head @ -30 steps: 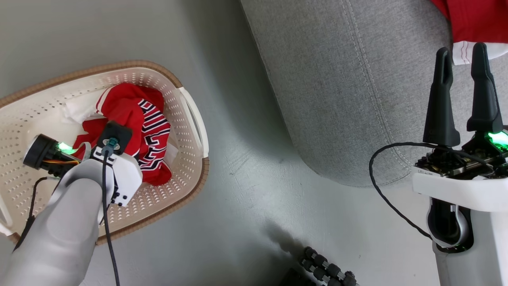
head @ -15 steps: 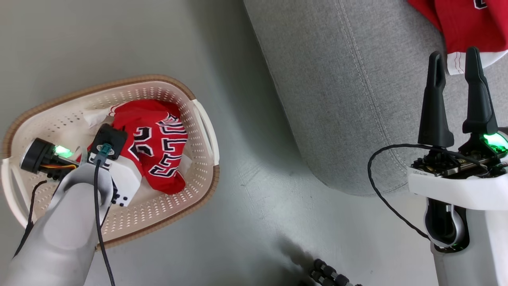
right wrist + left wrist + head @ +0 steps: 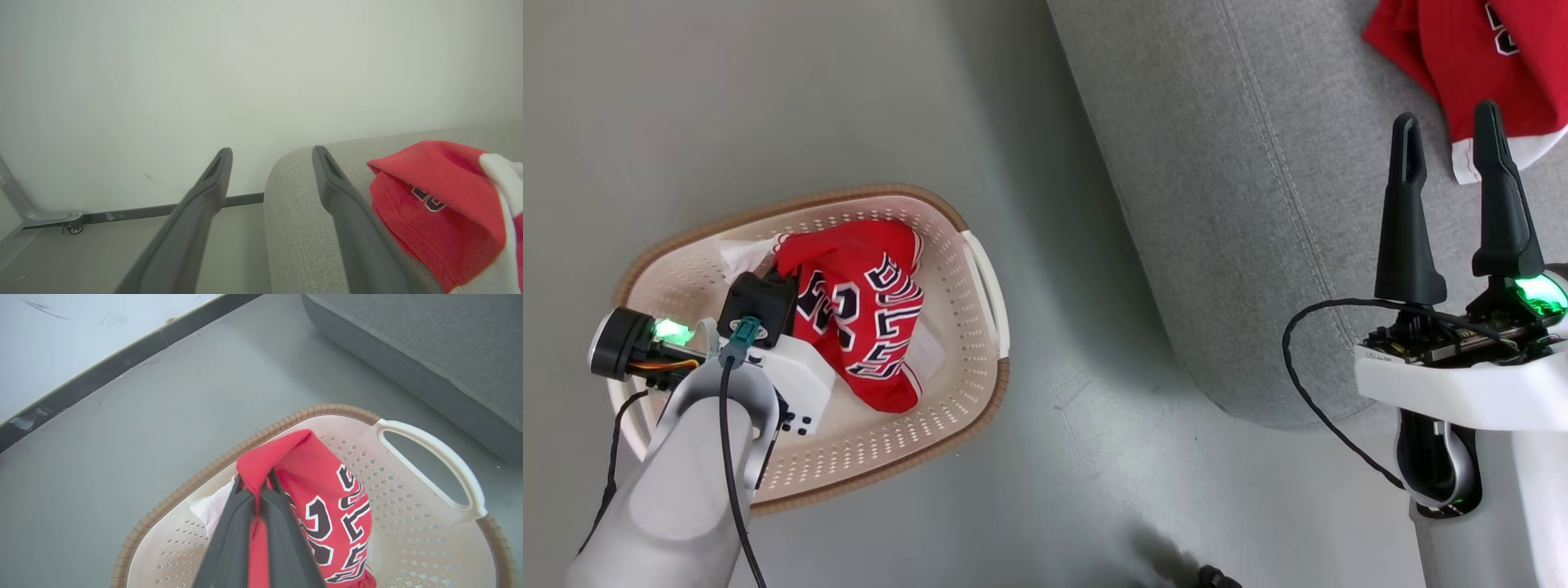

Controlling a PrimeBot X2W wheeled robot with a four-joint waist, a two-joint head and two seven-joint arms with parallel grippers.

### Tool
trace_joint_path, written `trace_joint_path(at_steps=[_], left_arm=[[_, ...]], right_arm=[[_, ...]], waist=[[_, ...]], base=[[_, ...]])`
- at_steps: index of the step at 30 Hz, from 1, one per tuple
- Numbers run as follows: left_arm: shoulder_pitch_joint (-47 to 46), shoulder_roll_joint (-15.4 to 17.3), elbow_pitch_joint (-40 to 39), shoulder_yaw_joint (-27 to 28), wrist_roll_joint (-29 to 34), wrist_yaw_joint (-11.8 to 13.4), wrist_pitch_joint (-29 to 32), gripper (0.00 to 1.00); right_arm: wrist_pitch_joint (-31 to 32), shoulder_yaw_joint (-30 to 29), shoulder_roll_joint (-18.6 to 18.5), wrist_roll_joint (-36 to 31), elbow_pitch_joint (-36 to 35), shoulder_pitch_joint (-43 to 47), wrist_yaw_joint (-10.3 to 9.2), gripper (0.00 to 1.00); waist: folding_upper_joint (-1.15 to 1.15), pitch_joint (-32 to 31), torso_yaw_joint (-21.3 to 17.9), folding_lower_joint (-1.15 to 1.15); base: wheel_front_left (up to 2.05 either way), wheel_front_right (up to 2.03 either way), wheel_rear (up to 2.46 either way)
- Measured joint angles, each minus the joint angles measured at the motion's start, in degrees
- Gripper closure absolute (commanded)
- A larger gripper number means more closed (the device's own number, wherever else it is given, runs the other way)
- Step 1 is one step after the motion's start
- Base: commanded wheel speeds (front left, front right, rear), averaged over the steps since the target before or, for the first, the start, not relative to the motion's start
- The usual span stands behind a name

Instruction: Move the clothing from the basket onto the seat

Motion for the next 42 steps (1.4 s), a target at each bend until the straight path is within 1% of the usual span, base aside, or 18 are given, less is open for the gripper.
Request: trace_joint_path(at_steps=[16,22,29,33,42], left_arm=[[5.25,-0.34,-10.06,3.81,-3.25,3.27,-0.51,1.00],[7.39,-0.67,-15.96,4.85,-3.52,4.94,-0.56,1.00],[10.54,-0.70,-21.68,5.67,-3.70,6.04,-0.56,1.00],[11.99,-0.78,-24.55,5.91,-3.72,6.08,-0.56,1.00],[14.58,-1.85,-30.27,5.46,-3.71,6.34,-0.56,1.00]], right_arm=[[-0.31,-0.19,-0.10,-5.09,1.94,0.01,0.00,0.00],[-0.31,0.24,-0.14,-6.43,2.81,0.04,0.00,0.00],[-0.31,0.73,-0.65,-8.18,4.69,0.25,0.00,0.00],[-0.31,1.46,-1.59,-8.49,6.45,0.31,0.00,0.00],[-0.30,6.42,-3.63,-8.89,11.22,0.37,0.00,0.00]], waist=[[0.00,-6.27,4.75,0.00],[0.00,-8.96,6.68,0.00],[0.00,-12.36,8.92,0.00],[0.00,-14.39,10.15,0.00],[0.00,-19.02,13.00,0.00]], base=[[0.00,0.00,0.00],[0.00,0.00,0.00],[0.00,0.00,0.00],[0.00,0.00,0.00],[0.00,0.00,0.00]])
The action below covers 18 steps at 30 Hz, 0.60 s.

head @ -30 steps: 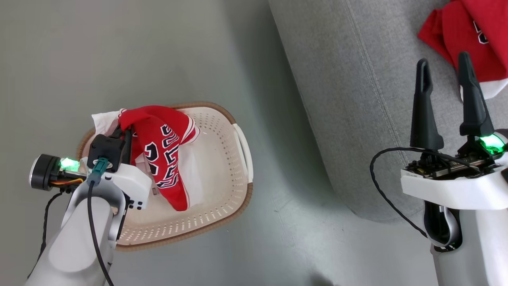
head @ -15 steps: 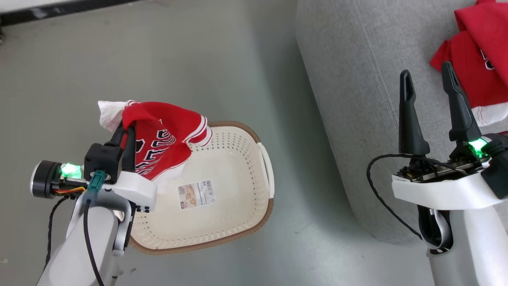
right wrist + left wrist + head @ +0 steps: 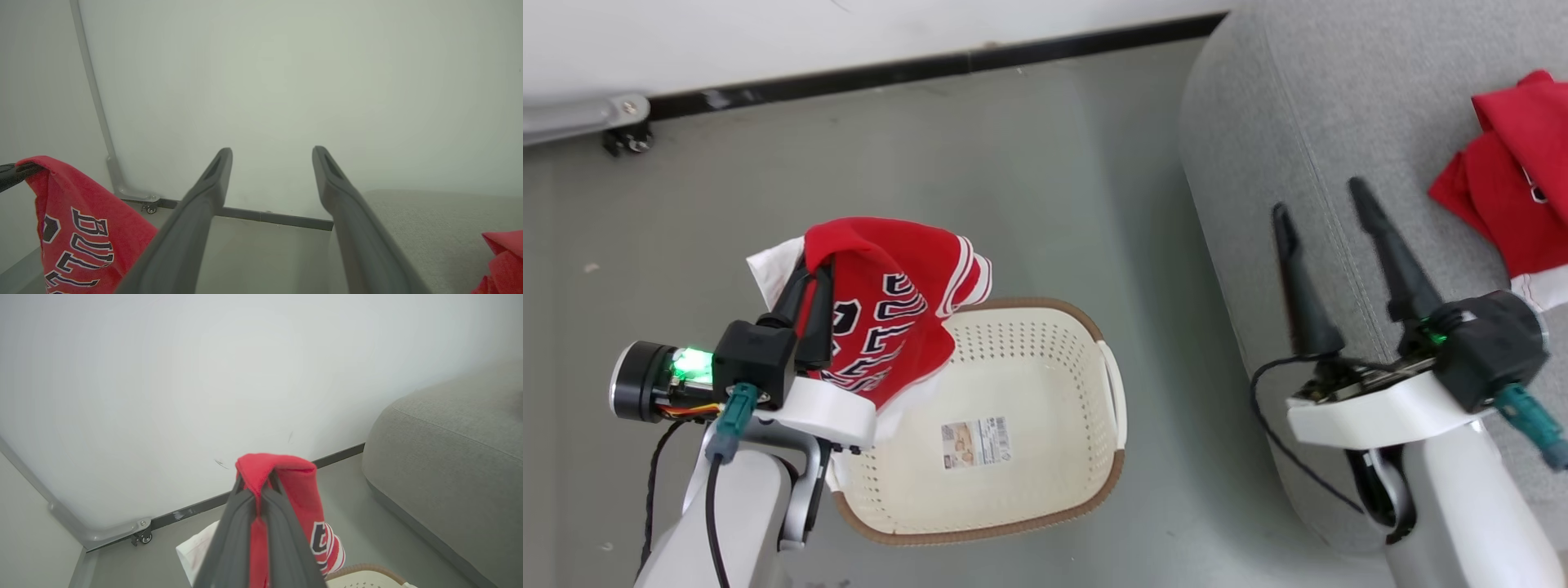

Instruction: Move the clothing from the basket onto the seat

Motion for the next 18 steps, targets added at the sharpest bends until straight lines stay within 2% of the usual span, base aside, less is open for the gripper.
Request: trace_joint_path(at_steps=[11,18], left_arm=[[2.30,-0.55,-6.14,-2.15,0.59,-0.01,-0.18,1.00],[3.50,-0.52,-8.55,-3.26,0.79,-0.37,-0.18,1.00]], right_arm=[[2.09,11.84,-2.80,2.52,3.88,0.35,0.00,0.00],[4.25,20.23,-6.46,6.25,4.11,1.12,0.00,0.00]], waist=[[0.00,-5.44,3.70,0.00],[0.00,-8.75,5.83,0.00]], base=[[0.00,0.00,0.00],[0.00,0.00,0.00]])
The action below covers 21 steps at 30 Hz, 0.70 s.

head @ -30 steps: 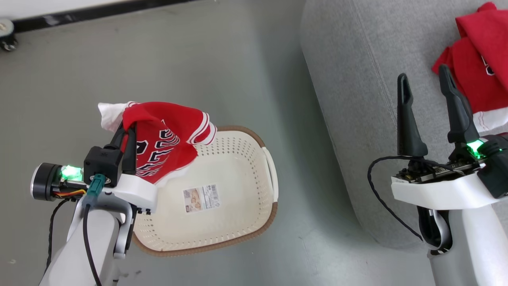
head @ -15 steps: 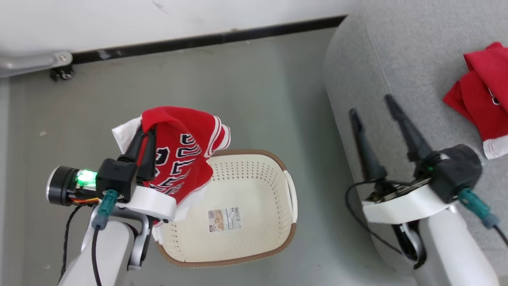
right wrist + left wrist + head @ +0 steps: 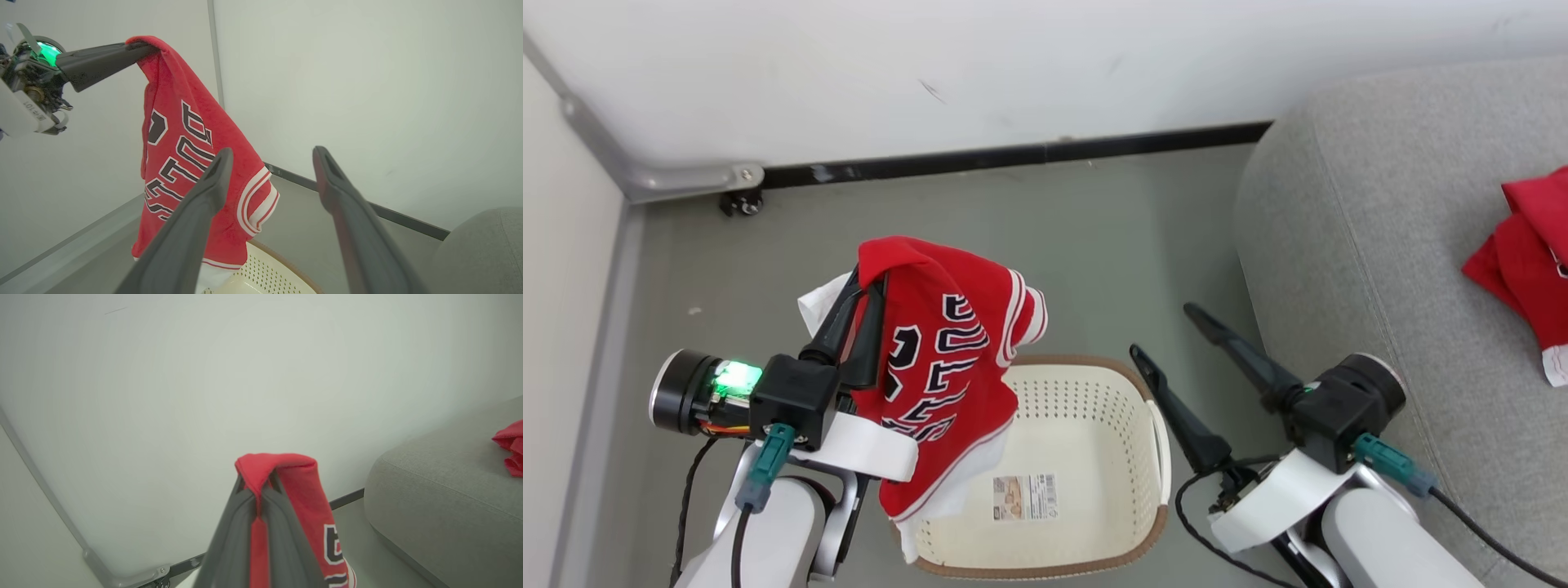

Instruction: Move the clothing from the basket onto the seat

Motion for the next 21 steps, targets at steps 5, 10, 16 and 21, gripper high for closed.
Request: trace_joint_path(at_steps=[5,10,16,21], left_arm=[[0.49,0.12,-2.77,-1.11,0.45,-0.55,-0.01,1.00],[0.52,0.51,-5.24,-1.75,0.52,-2.01,-0.07,1.00],[0.51,0.78,-7.70,-2.10,0.55,-3.45,-0.08,1.00],[0.51,0.98,-9.07,-1.85,-0.32,-4.17,-0.08,1.00]], right_arm=[[1.90,5.71,-2.91,4.49,-0.82,0.25,0.00,0.00],[3.67,9.56,-5.53,7.92,-2.26,1.98,0.00,0.00],[4.90,11.33,-8.29,11.52,-4.00,2.71,0.00,0.00],[5.88,11.84,-11.01,14.25,-5.25,3.69,0.00,0.00]], waist=[[0.00,-2.74,1.39,0.00],[0.00,-4.85,2.15,0.00],[0.00,-6.73,2.55,0.00],[0.00,-8.29,2.63,0.00]], base=[[0.00,0.00,0.00],[0.00,0.00,0.00],[0.00,0.00,0.00],[0.00,0.00,0.00]])
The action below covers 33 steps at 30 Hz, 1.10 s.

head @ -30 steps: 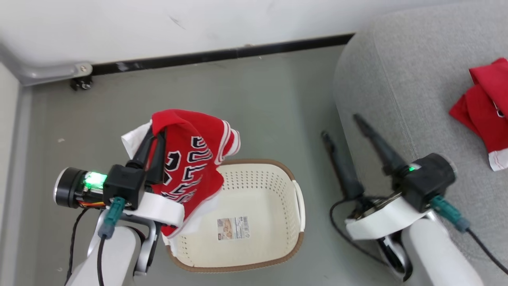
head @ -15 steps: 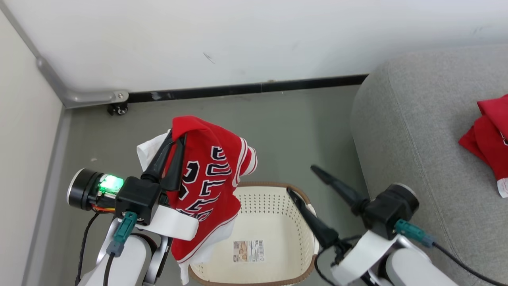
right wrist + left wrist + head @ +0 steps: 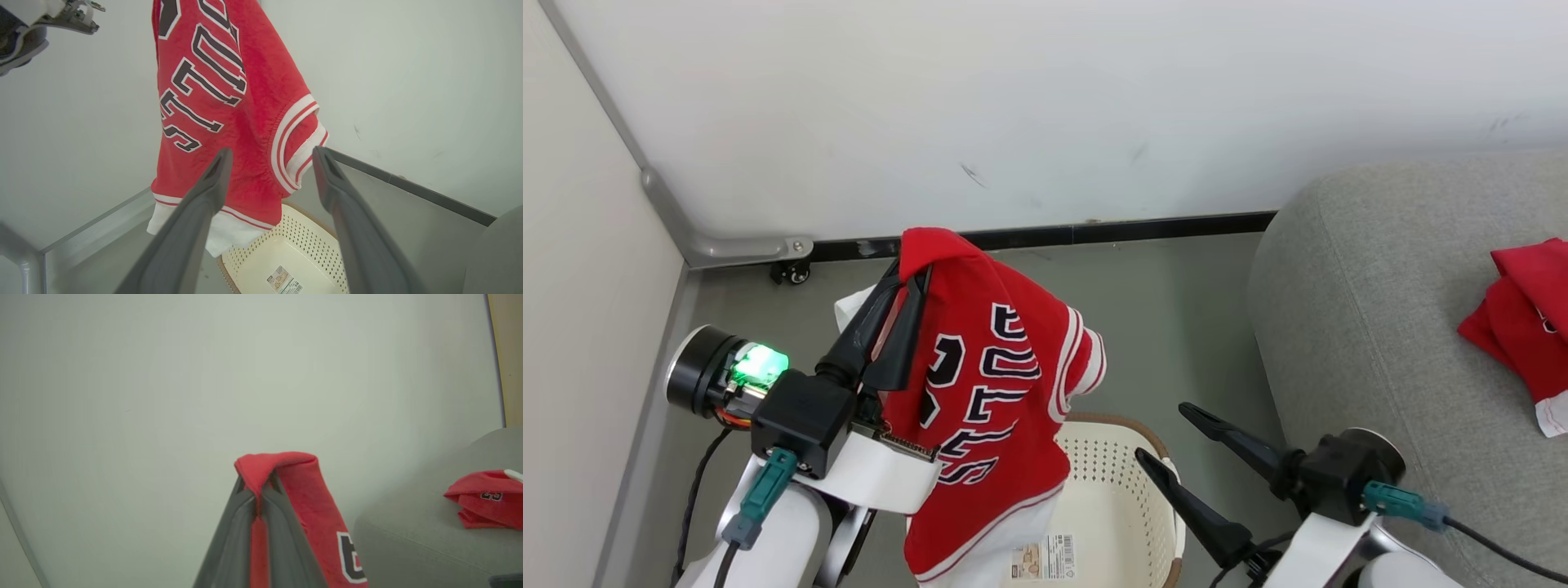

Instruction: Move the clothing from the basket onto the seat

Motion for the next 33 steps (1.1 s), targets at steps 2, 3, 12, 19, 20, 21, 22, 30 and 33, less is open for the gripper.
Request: trace_joint_path(at_steps=[2,3,12,19,20,21,22,30,33], left_arm=[[-0.01,0.18,-0.56,0.01,-0.01,-0.63,0.00,1.00],[-0.01,0.29,-0.90,-0.01,-0.01,-0.93,0.00,1.00],[-0.48,1.03,-4.92,-1.09,-1.35,-4.79,-0.18,1.00],[-1.22,2.16,-6.31,-1.12,-2.10,-7.16,-0.18,1.00],[-1.32,2.26,-6.55,-1.12,-2.21,-7.44,-0.19,1.00],[-1.49,2.37,-6.73,-1.11,-2.46,-7.48,-0.18,1.00],[-1.80,2.49,-6.99,-1.11,-2.71,-7.77,-0.19,1.00],[-3.79,2.91,-9.23,-1.78,-2.91,-10.07,-0.20,1.00],[-4.24,3.37,-9.94,-2.11,-2.91,-10.53,-0.21,1.00]], right_arm=[[0.46,0.21,-1.20,1.33,-0.74,0.32,0.00,0.00],[0.67,0.24,-1.77,1.81,-1.11,0.59,0.00,0.00],[2.05,0.48,-8.20,6.66,-4.76,2.26,0.00,0.00],[2.81,1.90,-12.28,10.15,-7.59,2.20,0.00,0.00],[3.00,2.26,-12.90,10.71,-8.03,2.16,0.00,0.00],[3.00,2.66,-13.50,11.41,-8.31,2.15,0.00,0.00],[3.07,2.98,-14.06,12.09,-8.51,2.17,0.00,0.00],[2.99,2.97,-18.35,15.83,-9.79,2.16,0.00,0.00],[2.91,2.80,-19.15,17.34,-10.03,2.07,0.00,0.00]], waist=[[0.00,-0.53,-0.04,0.00],[0.00,-0.78,-0.06,0.00],[0.00,-2.51,-0.69,0.00],[0.00,-3.12,-1.40,0.00],[0.00,-3.15,-1.48,0.00],[0.00,-3.16,-1.54,0.00],[0.00,-3.17,-1.58,0.00],[0.00,-2.98,-1.61,0.00],[0.00,-2.91,-1.68,0.00]], base=[[0.00,0.00,0.00],[0.00,0.00,0.00],[0.00,0.00,0.00],[0.00,0.00,0.00],[0.00,0.00,0.00],[0.00,0.00,0.00],[0.00,0.00,0.00],[0.00,0.00,0.00],[0.00,0.00,0.00]])
